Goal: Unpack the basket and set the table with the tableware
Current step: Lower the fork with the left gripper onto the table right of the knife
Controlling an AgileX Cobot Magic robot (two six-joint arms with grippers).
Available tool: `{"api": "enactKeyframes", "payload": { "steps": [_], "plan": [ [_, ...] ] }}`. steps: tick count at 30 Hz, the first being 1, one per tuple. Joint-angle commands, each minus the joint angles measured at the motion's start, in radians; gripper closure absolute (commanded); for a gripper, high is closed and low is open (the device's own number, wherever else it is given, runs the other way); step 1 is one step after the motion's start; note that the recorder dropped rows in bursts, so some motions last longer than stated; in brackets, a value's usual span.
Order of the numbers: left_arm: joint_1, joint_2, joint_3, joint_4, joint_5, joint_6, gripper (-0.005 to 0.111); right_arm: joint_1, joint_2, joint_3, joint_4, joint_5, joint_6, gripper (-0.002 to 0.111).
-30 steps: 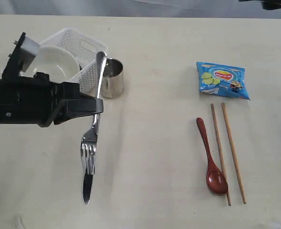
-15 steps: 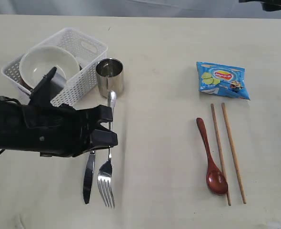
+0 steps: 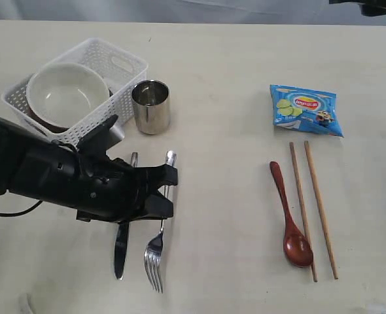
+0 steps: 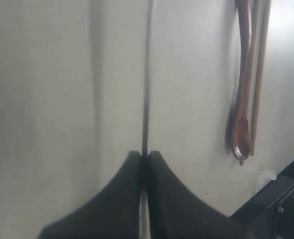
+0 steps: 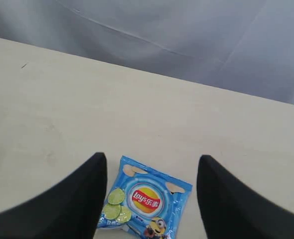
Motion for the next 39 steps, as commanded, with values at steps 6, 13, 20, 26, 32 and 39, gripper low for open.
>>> {"api": "enactKeyframes", "payload": {
  "steps": [6, 13, 20, 26, 32, 39],
  "plan": [
    [0.053, 0.001, -0.009, -0.004, 0.009, 0.044, 0.107, -0.005, 0.003, 0.003, 0.007, 0.005, -0.007, 0.056],
    [0.159, 0.001, -0.009, -0.004, 0.15, 0.119, 0.107, -0.005, 0.003, 0.003, 0.007, 0.009, -0.007, 0.056],
    [0.163, 0.022, -0.028, -0.004, 0.231, 0.166, 0.107, -0.005, 0.003, 0.003, 0.007, 0.01, -0.009, 0.056],
    [0.175, 0.146, -0.029, -0.004, 0.296, 0.217, 0.107, -0.005, 0.003, 0.003, 0.007, 0.013, -0.009, 0.056],
    [0.28, 0.226, -0.054, -0.004, 0.497, 0.289, 0.107, -0.005, 0.003, 0.007, 0.007, 0.022, -0.009, 0.056],
    [0.304, 0.26, -0.054, -0.004, 0.442, 0.297, 0.107, -0.005, 0.003, 0.016, 0.007, 0.006, -0.009, 0.056]
  ]
}}
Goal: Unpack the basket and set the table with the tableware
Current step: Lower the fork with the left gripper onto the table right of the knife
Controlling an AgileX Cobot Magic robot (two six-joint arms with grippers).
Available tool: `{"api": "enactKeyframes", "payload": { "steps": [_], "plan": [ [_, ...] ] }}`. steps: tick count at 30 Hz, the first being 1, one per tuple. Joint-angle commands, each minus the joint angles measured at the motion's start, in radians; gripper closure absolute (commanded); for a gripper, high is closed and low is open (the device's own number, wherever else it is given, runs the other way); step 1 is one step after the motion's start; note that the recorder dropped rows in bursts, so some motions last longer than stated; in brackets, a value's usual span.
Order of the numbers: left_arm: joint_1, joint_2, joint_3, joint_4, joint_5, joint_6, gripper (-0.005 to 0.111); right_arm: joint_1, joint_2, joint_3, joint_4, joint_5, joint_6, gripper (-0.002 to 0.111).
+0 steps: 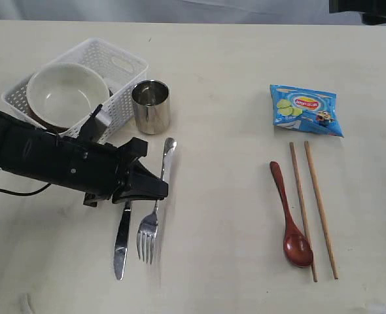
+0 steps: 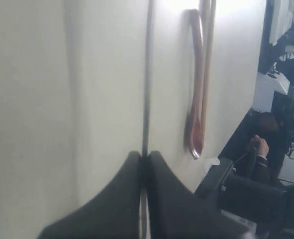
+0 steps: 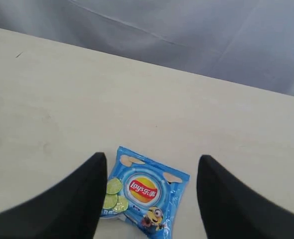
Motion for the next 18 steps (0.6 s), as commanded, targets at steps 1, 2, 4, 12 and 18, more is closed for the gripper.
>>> {"api": "enactKeyframes", "payload": {
  "steps": [1, 2, 4, 12, 18],
  "plan": [
    [0.005, 0.013, -0.004, -0.002, -0.023, 0.009, 0.107, -0.005, 0.001, 0.002, 0.003, -0.014, -0.005, 0.056],
    [0.005, 0.013, -0.004, -0.002, -0.039, 0.009, 0.107, -0.005, 0.001, 0.002, 0.003, -0.014, -0.005, 0.056],
    [0.005, 0.013, -0.004, -0.002, -0.091, -0.007, 0.107, -0.005, 0.001, 0.002, 0.003, -0.016, -0.005, 0.056],
    [0.005, 0.013, -0.004, -0.002, -0.149, -0.091, 0.107, -0.005, 0.001, 0.002, 0.003, -0.018, -0.005, 0.056],
    [-0.022, 0.013, -0.004, -0.002, -0.159, -0.148, 0.107, -0.005, 0.001, 0.002, 0.003, -0.018, -0.005, 0.056]
  ]
}}
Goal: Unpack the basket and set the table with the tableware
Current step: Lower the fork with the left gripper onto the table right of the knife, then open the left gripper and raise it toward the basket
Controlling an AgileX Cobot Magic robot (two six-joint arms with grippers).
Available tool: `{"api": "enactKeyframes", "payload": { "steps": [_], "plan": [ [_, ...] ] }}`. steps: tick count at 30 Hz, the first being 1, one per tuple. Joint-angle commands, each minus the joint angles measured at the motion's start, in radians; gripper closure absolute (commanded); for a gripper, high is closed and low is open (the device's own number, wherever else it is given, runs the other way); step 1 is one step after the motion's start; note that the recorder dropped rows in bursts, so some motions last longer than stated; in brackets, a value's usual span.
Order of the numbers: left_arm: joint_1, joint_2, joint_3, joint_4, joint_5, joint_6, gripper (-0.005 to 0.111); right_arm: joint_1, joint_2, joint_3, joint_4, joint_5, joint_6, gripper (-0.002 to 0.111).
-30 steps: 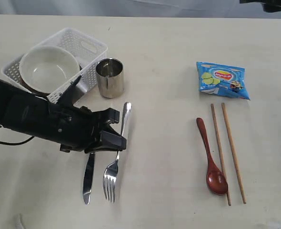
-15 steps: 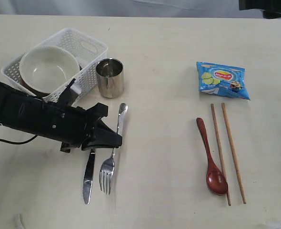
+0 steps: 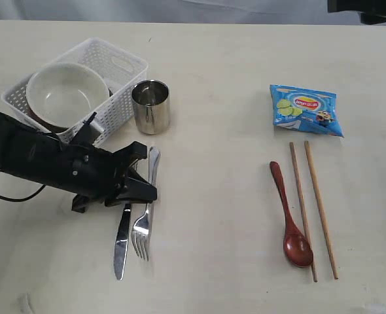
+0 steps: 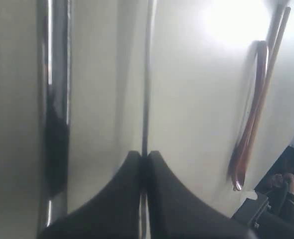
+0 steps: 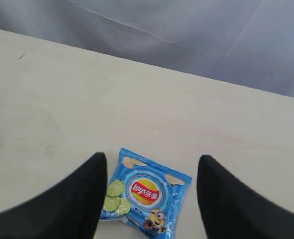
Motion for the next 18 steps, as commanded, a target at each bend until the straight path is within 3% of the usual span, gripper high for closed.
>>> {"api": "enactKeyframes", "payload": {
  "steps": [1, 4, 6, 12, 18],
  "plan": [
    [-0.03, -0.002, -0.004, -0.002, -0.006, -0.059, 0.107, -0.005, 0.001, 0.002, 0.003, -0.009, -0.005, 0.056],
    [-0.039, -0.004, 0.003, -0.002, -0.117, -0.092, 0.107, -0.005, 0.001, 0.002, 0.003, -0.009, -0.005, 0.056],
    [-0.039, -0.004, 0.003, -0.002, -0.12, -0.092, 0.106, -0.005, 0.001, 0.002, 0.003, -0.009, -0.005, 0.056],
    [-0.039, -0.004, 0.003, -0.002, -0.094, -0.06, 0.078, -0.005, 0.001, 0.002, 0.003, -0.009, -0.005, 0.056],
    [-0.039, -0.006, 0.003, -0.002, -0.084, -0.056, 0.077, -0.005, 0.001, 0.002, 0.003, -0.009, -0.005, 0.056]
  ]
}}
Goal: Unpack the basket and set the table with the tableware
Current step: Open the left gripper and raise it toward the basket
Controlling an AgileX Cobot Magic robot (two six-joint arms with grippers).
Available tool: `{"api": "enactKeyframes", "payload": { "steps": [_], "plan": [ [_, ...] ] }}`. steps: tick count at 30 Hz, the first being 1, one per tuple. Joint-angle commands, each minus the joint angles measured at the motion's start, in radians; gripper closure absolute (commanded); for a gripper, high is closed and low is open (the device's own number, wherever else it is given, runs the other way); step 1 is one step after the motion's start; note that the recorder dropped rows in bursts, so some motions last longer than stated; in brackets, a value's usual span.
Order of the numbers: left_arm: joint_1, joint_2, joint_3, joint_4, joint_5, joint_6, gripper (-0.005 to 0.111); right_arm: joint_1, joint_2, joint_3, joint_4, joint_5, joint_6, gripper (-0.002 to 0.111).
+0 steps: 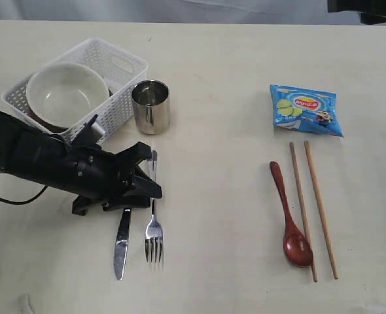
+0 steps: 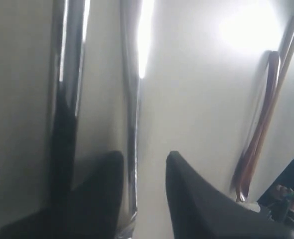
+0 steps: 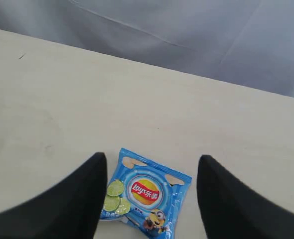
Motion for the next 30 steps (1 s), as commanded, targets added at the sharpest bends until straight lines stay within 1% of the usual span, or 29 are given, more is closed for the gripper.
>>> {"api": "enactKeyframes", "payload": {
  "steps": [1, 4, 10, 19, 26, 30],
  "plan": [
    [-0.005, -0.002, 0.003, 0.009, -0.026, 0.012, 0.077, -0.005, 0.001, 0.001, 0.003, -0.009, -0.005, 0.056],
    [0.004, -0.015, 0.003, 0.009, -0.019, 0.012, 0.077, -0.005, 0.001, 0.001, 0.003, -0.009, -0.005, 0.056],
    [0.037, -0.112, 0.003, 0.079, -0.002, 0.012, 0.077, -0.005, 0.001, 0.001, 0.003, -0.007, -0.005, 0.056],
    [0.039, -0.282, 0.003, 0.111, 0.002, 0.016, 0.077, -0.005, 0.001, 0.001, 0.005, -0.007, -0.005, 0.056],
    [0.039, -0.42, 0.003, 0.111, 0.036, 0.125, 0.077, -0.005, 0.001, 0.001, 0.007, -0.007, -0.001, 0.056],
    [0.039, -0.519, -0.017, 0.124, 0.015, 0.192, 0.077, -0.005, 0.001, 0.001, 0.007, -0.007, -0.001, 0.056]
  ]
}}
